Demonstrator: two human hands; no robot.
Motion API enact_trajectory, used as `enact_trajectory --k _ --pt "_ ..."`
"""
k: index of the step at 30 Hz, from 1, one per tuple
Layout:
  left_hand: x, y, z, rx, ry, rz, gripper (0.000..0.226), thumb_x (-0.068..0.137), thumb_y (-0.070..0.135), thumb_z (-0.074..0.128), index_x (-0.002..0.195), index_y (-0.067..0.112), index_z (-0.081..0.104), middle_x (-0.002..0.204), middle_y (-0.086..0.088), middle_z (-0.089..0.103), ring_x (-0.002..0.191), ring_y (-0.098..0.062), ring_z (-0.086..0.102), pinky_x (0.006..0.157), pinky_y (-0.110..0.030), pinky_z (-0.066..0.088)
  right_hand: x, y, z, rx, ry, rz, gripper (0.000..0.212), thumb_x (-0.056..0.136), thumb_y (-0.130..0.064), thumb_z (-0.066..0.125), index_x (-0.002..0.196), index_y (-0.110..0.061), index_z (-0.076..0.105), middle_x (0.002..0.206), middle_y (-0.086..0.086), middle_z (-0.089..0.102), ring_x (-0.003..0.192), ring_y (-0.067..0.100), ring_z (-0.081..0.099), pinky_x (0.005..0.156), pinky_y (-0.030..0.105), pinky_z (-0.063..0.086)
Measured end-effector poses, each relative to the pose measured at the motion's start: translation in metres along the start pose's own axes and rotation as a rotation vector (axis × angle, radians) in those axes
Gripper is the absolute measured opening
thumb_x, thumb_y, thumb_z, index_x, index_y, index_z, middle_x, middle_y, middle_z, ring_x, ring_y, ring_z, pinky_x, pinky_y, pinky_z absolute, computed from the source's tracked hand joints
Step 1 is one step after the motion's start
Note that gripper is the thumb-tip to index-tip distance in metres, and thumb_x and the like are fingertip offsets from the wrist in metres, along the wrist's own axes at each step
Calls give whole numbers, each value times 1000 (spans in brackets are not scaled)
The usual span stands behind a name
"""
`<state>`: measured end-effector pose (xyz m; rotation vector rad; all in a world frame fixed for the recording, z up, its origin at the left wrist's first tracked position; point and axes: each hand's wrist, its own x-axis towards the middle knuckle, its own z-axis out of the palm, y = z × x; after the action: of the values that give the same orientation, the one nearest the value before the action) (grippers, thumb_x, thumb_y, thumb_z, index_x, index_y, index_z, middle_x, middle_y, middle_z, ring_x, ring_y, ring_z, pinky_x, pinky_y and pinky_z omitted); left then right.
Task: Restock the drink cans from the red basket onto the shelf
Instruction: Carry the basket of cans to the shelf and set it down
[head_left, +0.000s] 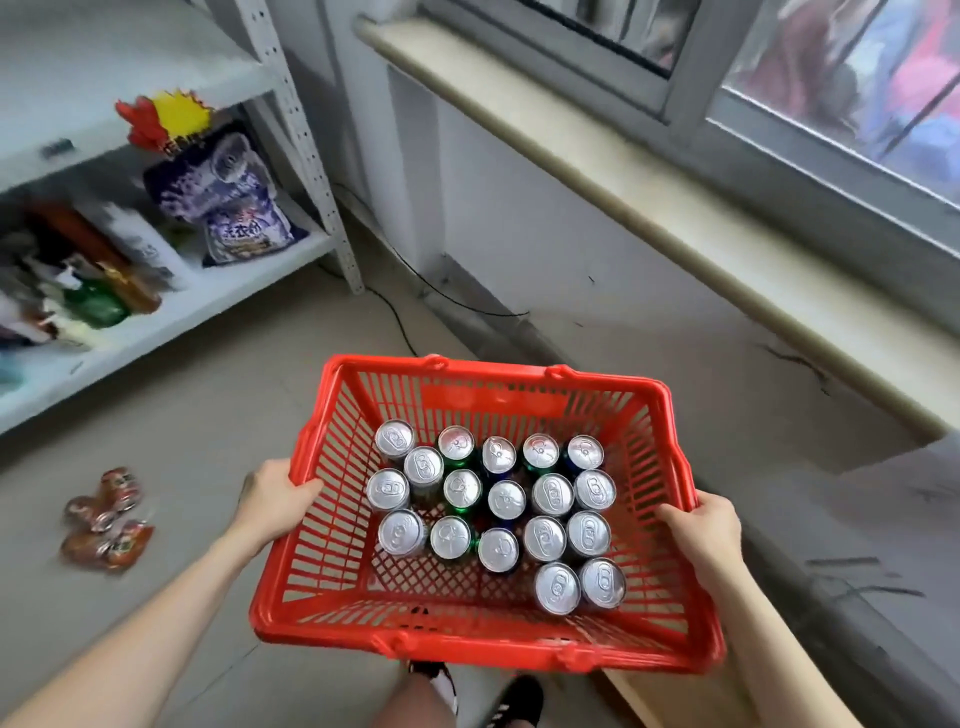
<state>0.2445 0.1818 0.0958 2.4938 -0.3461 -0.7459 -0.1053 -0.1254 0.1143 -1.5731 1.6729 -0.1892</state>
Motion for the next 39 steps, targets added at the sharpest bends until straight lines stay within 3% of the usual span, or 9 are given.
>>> enact_trajectory --k 4,10,17,23,28,31,36,39 --pt "33 -28 -46 -41 76 -59 8 84 18 65 82 16 72 74 -4 73 67 -22 71 72 -37 59 15 -76 53 -45 -67 -89 11 74 -8 68 65 -12 69 61 7 68 59 24 64 54 29 47" --pt "84 -71 -105 -129 141 -186 8 84 19 64 81 15 70 70 -3 73 63 -21 71 68 -41 60 43 -183 139 -134 -159 -218 11 73 -12 69 62 -9 68 58 11 67 60 30 65 62 41 56" --pt "138 -119 -148 -243 204 -339 9 83 14 62 82 12 71 70 -3 74 62 -19 72 68 -44 61 80 -300 244 -244 -298 -346 11 73 -12 67 62 -8 67 57 9 67 61 27 64 64 40 56" --pt "187 -157 -185 -293 319 -471 10 81 10 65 76 14 72 70 -2 73 66 -19 70 70 -36 57 88 -390 342 -307 -378 -448 9 74 -11 69 66 -9 70 58 8 67 63 27 65 65 39 54" --pt "248 -194 -211 -274 384 -520 16 82 7 66 69 16 66 70 -5 67 70 -22 64 62 -28 41 95 -437 438 -317 -425 -485 13 75 -8 67 62 -10 67 56 8 66 61 27 64 57 33 49" --pt "285 -221 -211 -276 409 -552 12 82 7 68 73 15 68 69 -7 66 71 -23 64 63 -29 42 108 -454 494 -316 -455 -503 12 77 -8 67 66 -12 68 57 6 66 57 22 64 50 28 44" --pt "349 -280 -185 -235 454 -595 20 77 13 73 62 20 61 63 -7 66 68 -29 67 64 -35 52 146 -461 591 -347 -471 -551 12 78 -9 67 66 -14 68 60 5 66 59 23 63 54 31 46" --pt "389 -310 -156 -223 501 -580 28 77 8 74 58 20 58 54 -3 56 61 -28 64 58 -31 44 173 -453 644 -362 -484 -561 10 78 -9 68 69 -12 68 64 6 67 63 24 63 60 33 48"
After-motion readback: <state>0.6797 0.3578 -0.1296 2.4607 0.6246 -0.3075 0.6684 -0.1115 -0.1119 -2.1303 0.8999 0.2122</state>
